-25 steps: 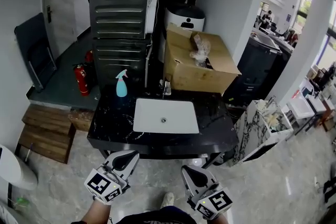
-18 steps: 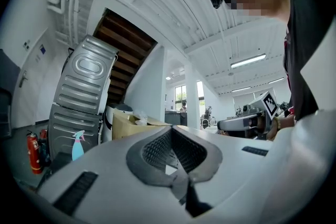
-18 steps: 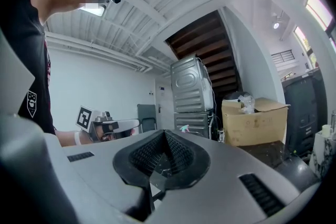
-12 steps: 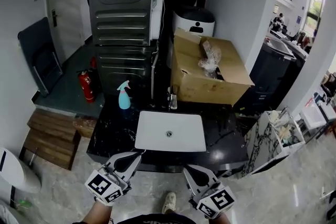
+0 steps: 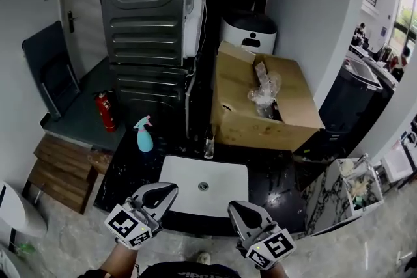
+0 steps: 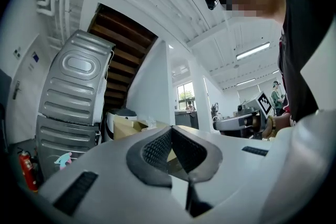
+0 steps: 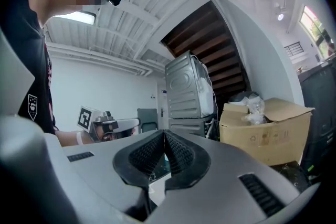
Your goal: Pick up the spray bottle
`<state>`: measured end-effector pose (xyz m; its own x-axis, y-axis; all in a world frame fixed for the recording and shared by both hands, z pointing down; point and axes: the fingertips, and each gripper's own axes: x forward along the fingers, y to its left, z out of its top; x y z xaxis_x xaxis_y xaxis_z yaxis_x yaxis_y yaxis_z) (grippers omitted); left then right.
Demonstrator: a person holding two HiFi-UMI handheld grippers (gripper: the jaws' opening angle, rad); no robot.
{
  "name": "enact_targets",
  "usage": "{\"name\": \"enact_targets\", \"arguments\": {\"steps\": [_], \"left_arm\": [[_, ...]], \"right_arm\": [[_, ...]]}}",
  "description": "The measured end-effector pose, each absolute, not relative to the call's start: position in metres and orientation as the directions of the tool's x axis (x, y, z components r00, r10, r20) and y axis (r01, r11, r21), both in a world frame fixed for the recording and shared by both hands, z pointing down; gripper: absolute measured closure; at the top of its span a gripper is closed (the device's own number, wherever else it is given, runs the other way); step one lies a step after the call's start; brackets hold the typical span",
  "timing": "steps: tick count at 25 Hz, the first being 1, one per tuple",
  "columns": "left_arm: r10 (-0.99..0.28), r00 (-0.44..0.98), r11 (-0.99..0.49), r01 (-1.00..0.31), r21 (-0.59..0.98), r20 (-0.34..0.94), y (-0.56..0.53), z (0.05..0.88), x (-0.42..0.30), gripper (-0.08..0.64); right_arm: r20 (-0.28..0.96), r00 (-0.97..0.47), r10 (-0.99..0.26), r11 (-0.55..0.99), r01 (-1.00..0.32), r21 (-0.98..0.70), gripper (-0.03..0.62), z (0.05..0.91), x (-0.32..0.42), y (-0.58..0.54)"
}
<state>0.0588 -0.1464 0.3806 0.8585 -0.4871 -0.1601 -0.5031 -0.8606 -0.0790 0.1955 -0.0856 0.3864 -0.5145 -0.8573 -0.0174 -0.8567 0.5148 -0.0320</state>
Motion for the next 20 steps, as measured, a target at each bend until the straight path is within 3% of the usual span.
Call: {"name": "enact_targets", "arguments": {"steps": [6, 20], "left_arm": [[-0.486, 0.863, -0.863, -0.499, -0.080, -0.137, -0.172, 0.381, 0.076, 0.545], [-0.492, 0.856, -0.864, -0.503, -0.034, -0.162, -0.242, 0.384, 0.030, 0.545]], "right_arm": [[-0.024, -0.538, -0.842, 0.539, -0.840, -0.067, 0.555, 0.390, 0.213, -0.121], [-0.020, -0.553, -0.833, 0.553, -0.832, -0.048, 0.555, 0.385, 0.160, -0.185]]}}
